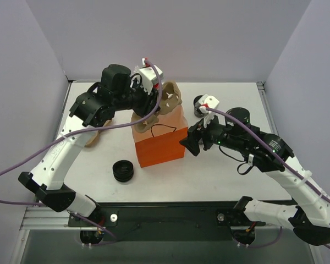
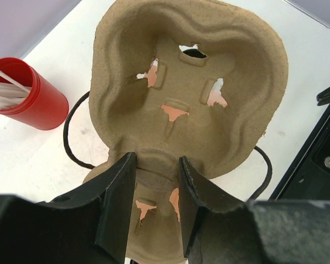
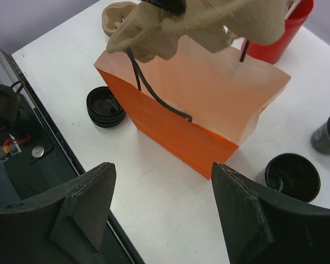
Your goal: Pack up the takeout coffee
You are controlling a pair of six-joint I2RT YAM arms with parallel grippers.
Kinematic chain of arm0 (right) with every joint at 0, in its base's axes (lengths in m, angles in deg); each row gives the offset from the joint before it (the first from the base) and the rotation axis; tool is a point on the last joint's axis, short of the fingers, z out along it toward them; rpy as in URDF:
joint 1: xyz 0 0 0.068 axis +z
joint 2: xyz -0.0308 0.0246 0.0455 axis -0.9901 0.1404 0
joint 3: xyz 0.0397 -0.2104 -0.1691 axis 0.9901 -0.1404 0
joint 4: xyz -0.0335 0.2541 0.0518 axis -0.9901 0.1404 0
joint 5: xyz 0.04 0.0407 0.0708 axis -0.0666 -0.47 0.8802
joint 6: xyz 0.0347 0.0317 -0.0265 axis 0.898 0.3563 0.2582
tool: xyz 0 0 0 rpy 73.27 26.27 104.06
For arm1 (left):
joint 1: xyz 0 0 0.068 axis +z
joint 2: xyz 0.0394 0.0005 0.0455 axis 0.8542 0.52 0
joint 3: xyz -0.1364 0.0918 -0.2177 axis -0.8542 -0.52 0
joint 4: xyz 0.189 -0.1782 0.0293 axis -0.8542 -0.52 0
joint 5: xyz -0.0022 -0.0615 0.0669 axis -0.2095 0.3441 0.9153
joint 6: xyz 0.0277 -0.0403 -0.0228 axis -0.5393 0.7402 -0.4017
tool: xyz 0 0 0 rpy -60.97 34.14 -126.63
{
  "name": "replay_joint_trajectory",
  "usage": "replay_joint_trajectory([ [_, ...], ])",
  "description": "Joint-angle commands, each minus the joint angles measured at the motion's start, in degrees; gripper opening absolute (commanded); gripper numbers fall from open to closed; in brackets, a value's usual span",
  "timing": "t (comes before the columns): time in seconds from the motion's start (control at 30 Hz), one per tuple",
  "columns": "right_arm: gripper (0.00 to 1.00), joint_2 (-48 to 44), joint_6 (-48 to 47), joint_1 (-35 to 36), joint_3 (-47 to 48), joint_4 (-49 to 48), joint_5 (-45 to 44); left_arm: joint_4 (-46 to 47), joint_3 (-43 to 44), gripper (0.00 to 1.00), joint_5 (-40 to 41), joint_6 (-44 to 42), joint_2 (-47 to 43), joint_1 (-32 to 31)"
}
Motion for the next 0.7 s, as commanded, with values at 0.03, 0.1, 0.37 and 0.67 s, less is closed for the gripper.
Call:
replay_joint_trajectory([
  [0.03, 0.71, 2.9, -7.3, -1.5, -2.1, -10.0, 6.8, -0.1, -1.0, 0.3, -0.4, 1.1, 0.4, -0.9],
  [0.1, 0.71, 4.1, -10.4, -1.9, -2.6, -12.2, 7.0, -0.2, -1.0, 0.3, -0.4, 1.2, 0.8, -1.2],
  [0.37, 0.6, 8.2, -17.1, -3.0, -2.2, -15.0, 11.4, -2.2, -2.4, 0.29, 2.8, 0.2, 2.4, -2.6],
  [0.67, 0.11, 9.4, -18.8, -3.1, -4.4, -15.6, 13.7, -3.0, -4.5, 0.29, 4.4, -0.3, 2.6, -3.4],
])
